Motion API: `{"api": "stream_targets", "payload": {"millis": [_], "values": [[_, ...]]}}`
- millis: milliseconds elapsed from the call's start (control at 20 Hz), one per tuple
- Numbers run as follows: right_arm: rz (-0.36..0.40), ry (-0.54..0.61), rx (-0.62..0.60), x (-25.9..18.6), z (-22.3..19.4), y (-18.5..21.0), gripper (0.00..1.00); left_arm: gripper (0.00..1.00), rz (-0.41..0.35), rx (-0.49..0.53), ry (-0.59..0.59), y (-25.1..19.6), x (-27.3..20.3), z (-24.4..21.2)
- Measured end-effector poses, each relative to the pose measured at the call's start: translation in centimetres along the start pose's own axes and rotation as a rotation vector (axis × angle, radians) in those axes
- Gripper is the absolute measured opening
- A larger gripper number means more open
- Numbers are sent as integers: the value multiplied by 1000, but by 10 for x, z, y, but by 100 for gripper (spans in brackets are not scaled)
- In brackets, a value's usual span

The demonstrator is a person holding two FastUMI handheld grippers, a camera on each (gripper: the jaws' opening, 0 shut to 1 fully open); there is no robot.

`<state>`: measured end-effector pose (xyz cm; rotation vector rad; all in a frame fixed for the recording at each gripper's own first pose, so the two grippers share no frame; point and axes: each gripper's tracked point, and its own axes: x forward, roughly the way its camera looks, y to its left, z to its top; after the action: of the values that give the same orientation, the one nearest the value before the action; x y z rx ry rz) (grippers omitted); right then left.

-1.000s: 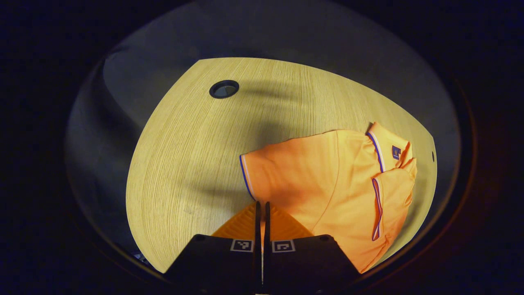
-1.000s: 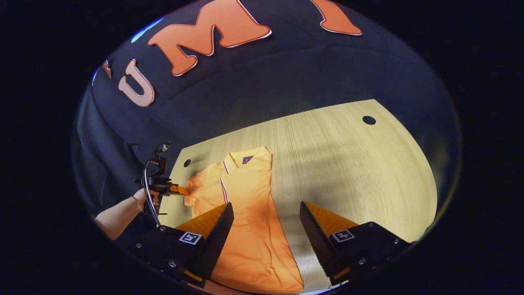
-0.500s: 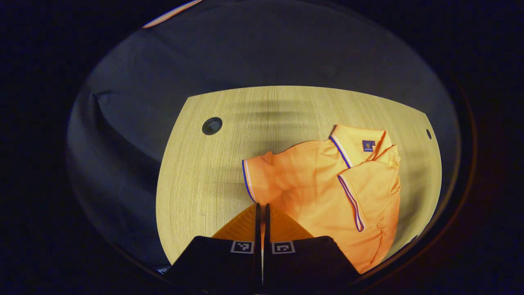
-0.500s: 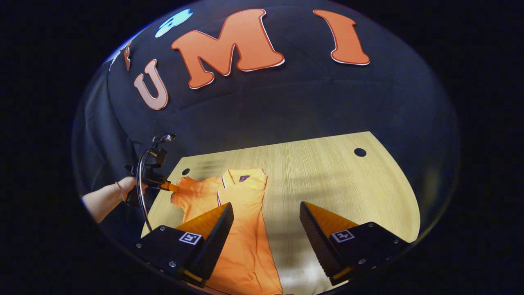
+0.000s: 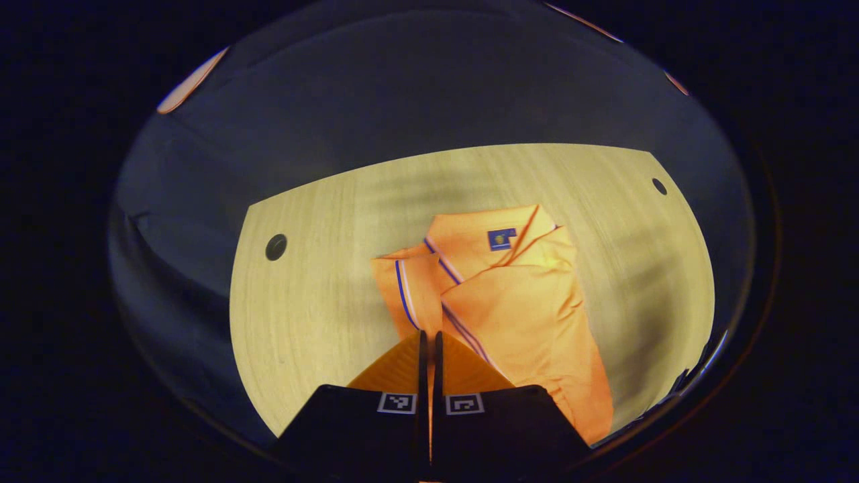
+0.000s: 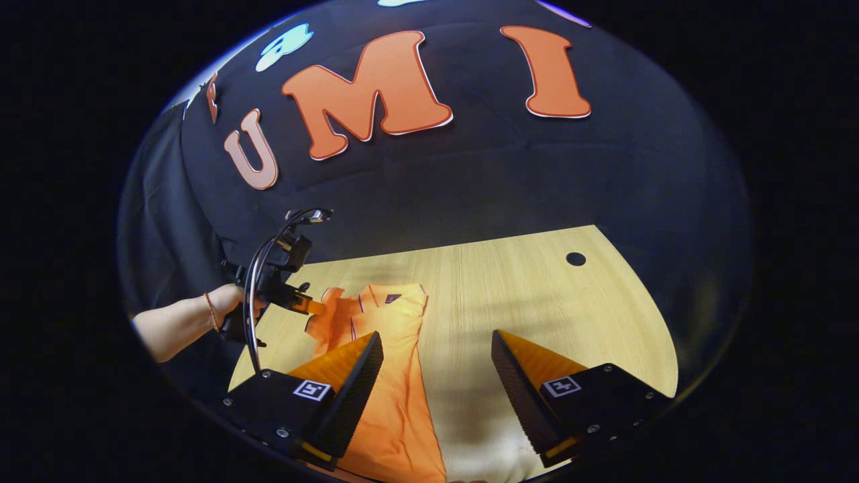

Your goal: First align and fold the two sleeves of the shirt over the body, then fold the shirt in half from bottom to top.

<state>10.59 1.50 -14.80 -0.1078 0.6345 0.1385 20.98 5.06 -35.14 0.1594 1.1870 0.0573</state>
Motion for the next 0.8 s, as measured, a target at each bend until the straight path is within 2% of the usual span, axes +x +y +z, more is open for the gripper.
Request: {"api": "stream_targets", "payload": {"millis": [200,400,500,550,600,750,800], "values": [[-8,11,37,-3,-7,-10,99,2,-49,49,43,-57,20,-6],[-21,27,47,-2,-15,-16,99,4,-102,44,39,-87,33,-4],[-22,38,48,-3,-20,-17,99,9,-141,8,13,-102,30,-2],[-24,43,47,-3,-21,-17,99,17,-161,-6,0,-107,30,0],[-25,45,42,-3,-23,-17,99,18,-181,-19,-18,-110,25,3],[-19,54,34,-2,-26,-10,99,100,-202,-42,-80,-109,10,8],[-17,55,33,0,-26,-6,99,99,-202,-46,-103,-106,3,9]]}}
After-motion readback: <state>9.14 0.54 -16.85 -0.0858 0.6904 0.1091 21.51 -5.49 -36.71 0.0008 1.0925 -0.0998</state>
